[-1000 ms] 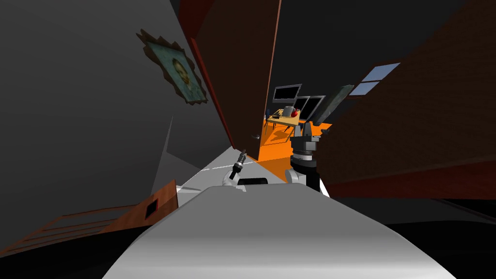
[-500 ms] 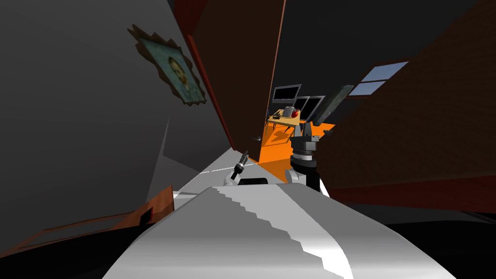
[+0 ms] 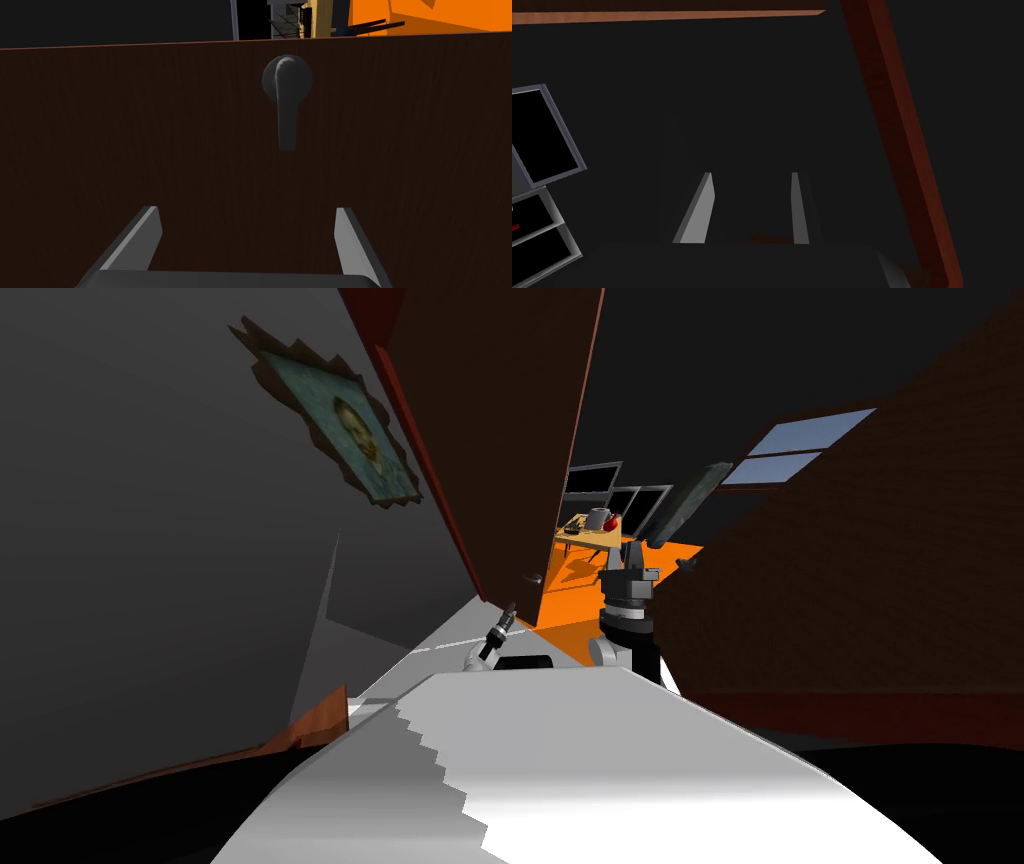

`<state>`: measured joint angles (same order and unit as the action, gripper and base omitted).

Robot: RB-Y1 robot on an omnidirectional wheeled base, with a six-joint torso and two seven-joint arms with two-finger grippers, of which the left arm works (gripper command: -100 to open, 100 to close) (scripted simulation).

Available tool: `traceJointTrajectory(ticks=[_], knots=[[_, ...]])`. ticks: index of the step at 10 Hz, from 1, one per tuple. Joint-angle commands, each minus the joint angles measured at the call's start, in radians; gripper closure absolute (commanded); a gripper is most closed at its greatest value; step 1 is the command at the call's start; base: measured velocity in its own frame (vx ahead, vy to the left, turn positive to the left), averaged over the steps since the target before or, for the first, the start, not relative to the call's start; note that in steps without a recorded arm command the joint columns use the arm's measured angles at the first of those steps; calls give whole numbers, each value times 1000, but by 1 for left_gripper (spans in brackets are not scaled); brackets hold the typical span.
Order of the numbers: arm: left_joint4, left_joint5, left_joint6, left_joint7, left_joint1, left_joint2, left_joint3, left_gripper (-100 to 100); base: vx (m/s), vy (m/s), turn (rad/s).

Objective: Push the door open

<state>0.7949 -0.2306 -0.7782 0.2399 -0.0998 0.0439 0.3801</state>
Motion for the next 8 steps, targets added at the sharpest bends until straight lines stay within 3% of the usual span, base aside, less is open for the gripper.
traceJointTrajectory(ticks=[1,6,8], knots=[[-35,-4,-11,1,-15,-7,5,-100,87,48,-16],[-131,-24,-35,13,-53,-29,35,-100,124,34,-18],[-132,-19,-40,5,-52,-16,25,-100,87,-22,-21]])
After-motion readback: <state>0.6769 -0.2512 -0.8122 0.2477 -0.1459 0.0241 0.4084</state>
